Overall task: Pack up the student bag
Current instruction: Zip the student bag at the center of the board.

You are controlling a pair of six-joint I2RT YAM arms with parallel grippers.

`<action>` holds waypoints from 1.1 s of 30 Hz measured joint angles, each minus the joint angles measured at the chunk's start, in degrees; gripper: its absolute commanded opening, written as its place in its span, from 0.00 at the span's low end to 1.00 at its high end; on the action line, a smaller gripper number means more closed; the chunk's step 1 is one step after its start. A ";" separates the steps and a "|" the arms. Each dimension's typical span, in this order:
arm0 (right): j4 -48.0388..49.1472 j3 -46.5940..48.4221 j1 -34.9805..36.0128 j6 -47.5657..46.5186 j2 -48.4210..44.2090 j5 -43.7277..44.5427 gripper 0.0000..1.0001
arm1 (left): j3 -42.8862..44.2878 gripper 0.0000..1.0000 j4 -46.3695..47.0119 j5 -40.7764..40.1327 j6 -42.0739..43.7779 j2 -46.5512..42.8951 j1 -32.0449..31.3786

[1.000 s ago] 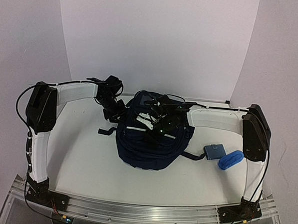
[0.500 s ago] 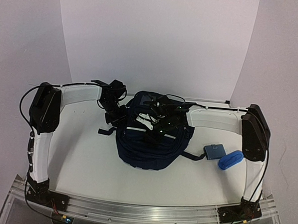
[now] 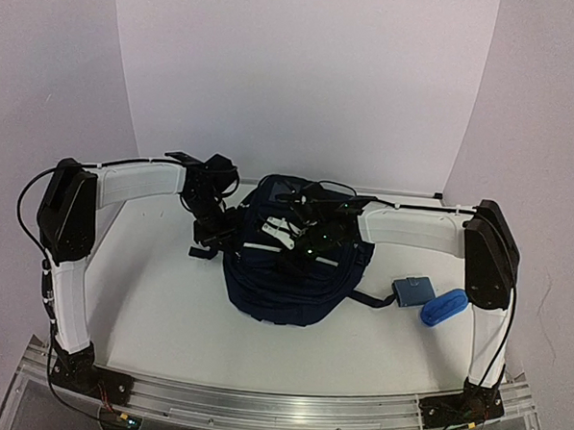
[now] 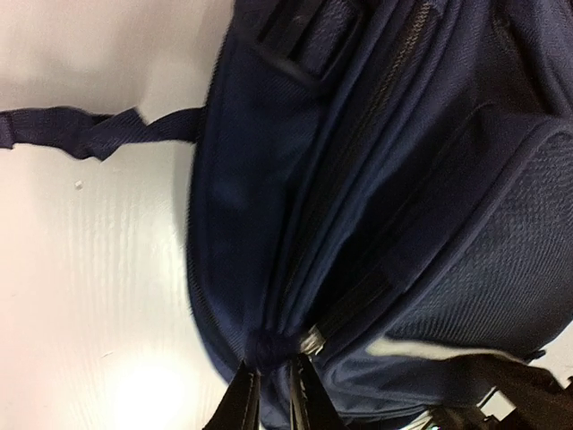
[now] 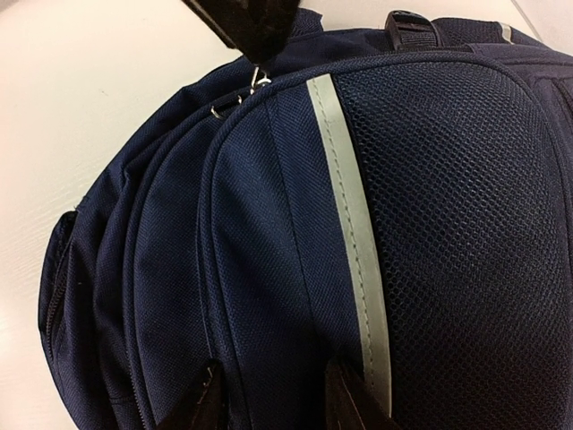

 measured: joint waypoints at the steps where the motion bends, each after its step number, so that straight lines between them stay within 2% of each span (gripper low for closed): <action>1: 0.02 0.00 0.00 0.00 0.00 0.00 0.37 | -0.13 0.18 -0.67 -0.30 0.92 -0.36 0.01; 4: 0.07 0.00 0.00 0.03 0.00 0.03 0.38 | -0.89 0.23 -1.89 -1.29 3.86 -1.49 0.43; 9: 0.07 0.00 0.00 0.07 0.00 0.03 0.38 | -2.37 0.40 -1.58 -0.66 8.04 -2.06 3.62; 11: 0.07 0.00 0.00 0.09 0.00 0.03 0.38 | -3.20 0.44 -1.09 0.10 10.49 -2.06 5.14; 17: 0.05 0.00 0.00 0.19 0.00 0.02 0.38 | -7.93 0.43 4.64 0.78 22.29 -5.02 4.79; 20: 0.13 0.00 0.00 0.40 0.00 0.00 0.38 | -18.41 0.46 12.65 0.19 31.16 -13.31 3.54; 22: 0.15 0.00 0.00 0.56 0.00 0.00 0.38 | -28.46 0.46 18.90 0.20 38.62 -22.39 3.12; 25: 0.15 0.00 -0.02 0.78 0.00 -0.02 0.38 | -34.91 0.45 24.17 0.18 45.93 -28.81 3.16; 33: 0.16 0.00 -0.03 1.16 0.00 -0.21 0.38 | -36.79 0.42 32.06 -0.79 60.38 -26.03 2.71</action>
